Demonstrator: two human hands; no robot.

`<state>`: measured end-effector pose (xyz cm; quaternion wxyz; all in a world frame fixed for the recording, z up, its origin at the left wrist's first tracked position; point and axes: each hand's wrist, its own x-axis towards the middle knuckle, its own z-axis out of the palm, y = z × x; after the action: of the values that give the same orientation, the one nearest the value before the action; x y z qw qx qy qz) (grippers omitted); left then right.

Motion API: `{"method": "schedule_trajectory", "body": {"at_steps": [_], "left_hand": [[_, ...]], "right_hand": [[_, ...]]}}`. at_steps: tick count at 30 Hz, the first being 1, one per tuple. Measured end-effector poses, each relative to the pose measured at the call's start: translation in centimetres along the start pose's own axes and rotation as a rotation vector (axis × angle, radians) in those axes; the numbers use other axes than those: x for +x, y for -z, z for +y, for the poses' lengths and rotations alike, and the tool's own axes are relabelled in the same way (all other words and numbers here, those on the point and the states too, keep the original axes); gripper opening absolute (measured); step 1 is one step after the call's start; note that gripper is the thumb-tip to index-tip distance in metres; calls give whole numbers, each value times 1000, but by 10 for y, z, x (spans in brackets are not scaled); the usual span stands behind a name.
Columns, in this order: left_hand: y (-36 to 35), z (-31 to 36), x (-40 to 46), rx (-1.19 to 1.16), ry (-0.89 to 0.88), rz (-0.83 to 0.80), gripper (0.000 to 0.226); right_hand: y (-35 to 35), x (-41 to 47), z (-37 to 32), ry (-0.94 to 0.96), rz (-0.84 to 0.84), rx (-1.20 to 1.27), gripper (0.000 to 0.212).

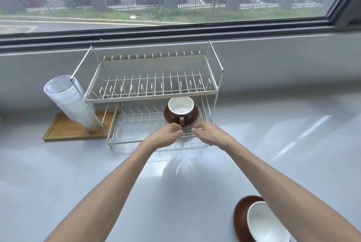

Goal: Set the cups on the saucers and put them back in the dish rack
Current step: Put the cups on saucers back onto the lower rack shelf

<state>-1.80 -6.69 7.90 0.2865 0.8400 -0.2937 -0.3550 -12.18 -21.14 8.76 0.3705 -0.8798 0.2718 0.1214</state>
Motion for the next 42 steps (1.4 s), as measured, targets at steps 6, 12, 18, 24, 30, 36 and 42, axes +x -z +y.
{"method": "schedule_trajectory", "body": {"at_steps": [6, 12, 18, 24, 30, 36, 42], "left_hand": [[-32, 4, -25, 228, -57, -168, 48], [-71, 12, -40, 535, -119, -239, 48], [-114, 28, -48, 678, -229, -303, 49], [-159, 39, -55, 686, -290, -343, 49], [-196, 36, -62, 569, -261, -343, 50], [-215, 32, -65, 343, -109, -313, 58], [-225, 27, -62, -59, 69, -386, 59]], "right_hand": [[-6, -40, 30, -71, 31, -140, 47], [-14, -87, 75, -168, 52, -220, 49], [-22, -137, 123, -266, 119, -194, 49], [-31, -178, 167, -385, 180, -99, 49], [-51, -205, 199, -464, 280, 52, 53], [-68, -215, 218, -501, 319, 234, 47], [-80, -218, 223, -498, 321, 302, 45]]}}
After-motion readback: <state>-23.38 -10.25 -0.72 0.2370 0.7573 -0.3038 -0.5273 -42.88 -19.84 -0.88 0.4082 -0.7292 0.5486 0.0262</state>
